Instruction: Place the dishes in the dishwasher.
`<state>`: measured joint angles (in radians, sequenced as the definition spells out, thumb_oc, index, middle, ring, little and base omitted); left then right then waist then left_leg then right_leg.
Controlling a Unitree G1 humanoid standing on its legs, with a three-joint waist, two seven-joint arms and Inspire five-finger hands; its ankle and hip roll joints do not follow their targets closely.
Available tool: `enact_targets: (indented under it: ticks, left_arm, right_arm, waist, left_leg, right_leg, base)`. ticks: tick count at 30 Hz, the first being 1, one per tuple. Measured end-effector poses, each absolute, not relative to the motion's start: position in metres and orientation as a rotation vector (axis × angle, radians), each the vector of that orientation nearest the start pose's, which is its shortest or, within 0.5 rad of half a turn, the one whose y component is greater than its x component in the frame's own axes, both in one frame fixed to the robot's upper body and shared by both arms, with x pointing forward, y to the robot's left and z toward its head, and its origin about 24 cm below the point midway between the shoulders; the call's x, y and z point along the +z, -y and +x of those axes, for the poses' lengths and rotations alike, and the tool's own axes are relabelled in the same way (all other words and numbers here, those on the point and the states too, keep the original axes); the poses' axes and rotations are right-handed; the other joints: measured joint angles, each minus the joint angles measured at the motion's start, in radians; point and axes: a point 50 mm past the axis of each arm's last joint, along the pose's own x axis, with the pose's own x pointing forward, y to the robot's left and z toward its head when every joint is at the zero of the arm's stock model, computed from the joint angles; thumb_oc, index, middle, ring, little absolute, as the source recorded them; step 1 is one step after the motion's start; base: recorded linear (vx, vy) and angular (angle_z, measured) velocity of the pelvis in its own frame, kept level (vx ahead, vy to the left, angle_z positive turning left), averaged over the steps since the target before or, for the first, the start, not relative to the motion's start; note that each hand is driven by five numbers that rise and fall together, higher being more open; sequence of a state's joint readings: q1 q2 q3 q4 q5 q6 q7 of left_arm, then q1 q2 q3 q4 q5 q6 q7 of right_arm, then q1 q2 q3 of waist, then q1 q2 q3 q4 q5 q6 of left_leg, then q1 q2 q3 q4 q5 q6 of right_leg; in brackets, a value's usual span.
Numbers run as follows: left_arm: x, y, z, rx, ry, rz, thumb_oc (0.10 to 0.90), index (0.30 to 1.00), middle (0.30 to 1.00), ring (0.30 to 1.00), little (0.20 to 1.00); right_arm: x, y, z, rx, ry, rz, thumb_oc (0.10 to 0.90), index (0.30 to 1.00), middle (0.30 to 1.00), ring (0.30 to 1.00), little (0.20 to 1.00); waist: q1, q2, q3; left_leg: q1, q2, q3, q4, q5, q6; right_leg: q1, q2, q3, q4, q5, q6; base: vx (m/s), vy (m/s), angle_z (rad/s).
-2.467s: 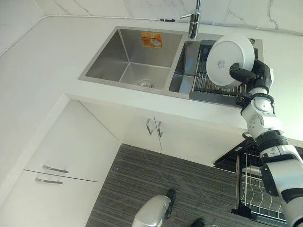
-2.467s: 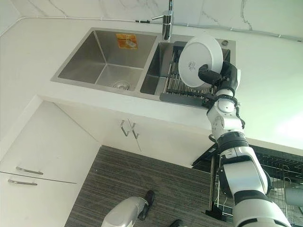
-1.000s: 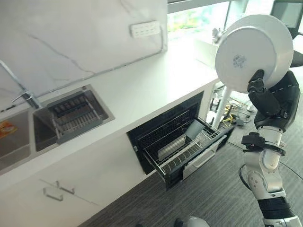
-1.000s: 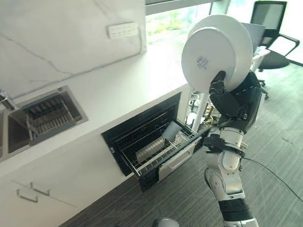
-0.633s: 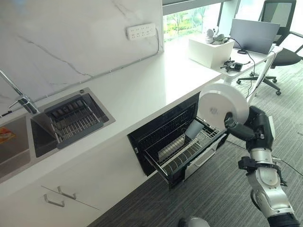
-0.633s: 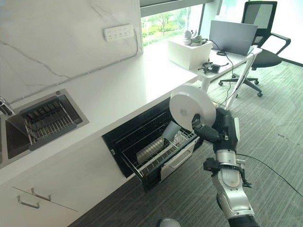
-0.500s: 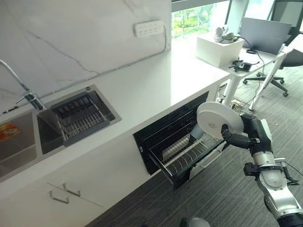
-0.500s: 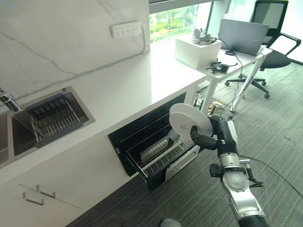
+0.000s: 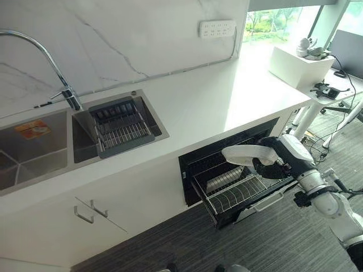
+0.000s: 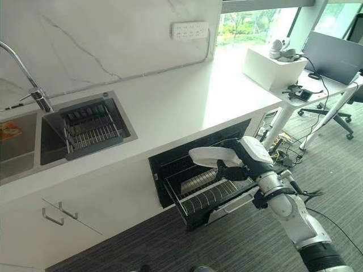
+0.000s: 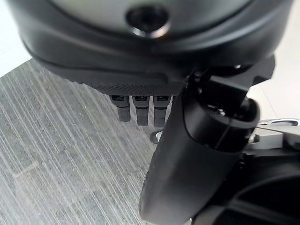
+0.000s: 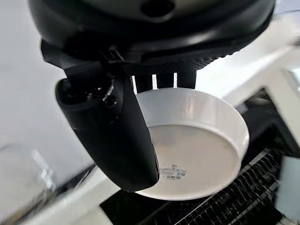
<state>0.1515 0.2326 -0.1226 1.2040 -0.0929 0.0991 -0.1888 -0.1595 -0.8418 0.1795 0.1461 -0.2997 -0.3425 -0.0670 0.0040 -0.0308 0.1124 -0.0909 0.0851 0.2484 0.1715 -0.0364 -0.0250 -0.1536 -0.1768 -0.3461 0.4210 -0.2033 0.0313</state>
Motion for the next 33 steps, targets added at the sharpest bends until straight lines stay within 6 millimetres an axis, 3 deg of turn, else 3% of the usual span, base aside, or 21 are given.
enact_targets:
  ticks: [4,8,14,21,26,33]
  left_arm:
    - [-0.17,-0.228,0.025,-0.044,-1.457,0.038,0.8,0.9,0.9,0.9,0.9]
    - [-0.168,-0.23,0.034,-0.048,-1.431,0.046,0.8,0.9,0.9,0.9,0.9]
    - [-0.166,-0.23,0.054,-0.053,-1.377,0.043,0.8,0.9,0.9,0.9,0.9]
    - [-0.153,-0.234,0.112,-0.102,-1.257,0.061,0.8,0.9,0.9,0.9,0.9]
    - [-0.146,-0.228,0.138,-0.128,-1.193,0.051,0.8,0.9,0.9,0.9,0.9]
    - [-0.139,-0.22,0.159,-0.153,-1.115,0.024,0.8,0.9,0.9,0.9,0.9]
  right_arm:
    - [0.107,0.244,0.289,0.266,0.286,-1.213,0.4,0.3,0.3,0.3,0.3]
    - [0.082,0.258,0.29,0.259,0.164,-1.288,0.4,0.3,0.3,0.3,0.3]
    - [0.07,0.277,0.297,0.151,0.053,-1.349,0.4,0.3,0.3,0.3,0.3]
    - [0.114,0.3,0.336,-0.124,0.075,-1.391,0.4,0.3,0.3,0.3,0.3]
    - [0.143,0.296,0.357,-0.336,0.198,-1.398,0.4,0.3,0.3,0.3,0.3]
    - [0.172,0.281,0.367,-0.599,0.375,-1.388,0.4,0.3,0.3,0.3,0.3]
  waist:
    - [0.027,-0.008,0.005]
    - [0.074,-0.01,0.01]
    - [0.082,0.013,0.094]
    - [0.11,0.054,0.231]
    - [0.129,0.086,0.316]
    - [0.14,0.12,0.394]
  left_leg:
    - [0.002,-0.009,-0.018,0.001,0.0,0.006]
    - [-0.006,-0.021,-0.04,0.003,-0.004,0.012]
    - [-0.043,-0.034,-0.064,0.034,-0.006,0.014]
    - [-0.194,-0.033,-0.087,0.075,0.034,0.027]
    - [-0.243,-0.034,-0.089,0.067,0.056,0.031]
    - [-0.296,-0.044,-0.09,0.045,0.091,0.037]
  right_leg:
    - [0.015,-0.009,-0.017,0.0,-0.006,0.002]
    - [0.021,-0.024,-0.039,0.001,-0.014,0.006]
    - [0.011,-0.039,-0.059,0.01,-0.008,-0.003]
    - [-0.129,-0.044,-0.073,0.043,0.025,-0.029]
    - [-0.183,-0.045,-0.071,0.044,0.04,-0.032]
    - [-0.247,-0.048,-0.071,0.051,0.062,-0.043]
  base:
    - [0.06,0.009,0.16]
    - [0.07,0.019,0.18]
    - [-0.04,0.015,0.11]
    - [-0.14,0.01,0.09]
    - [-0.1,0.044,0.01]
    - [-0.07,0.054,0.01]
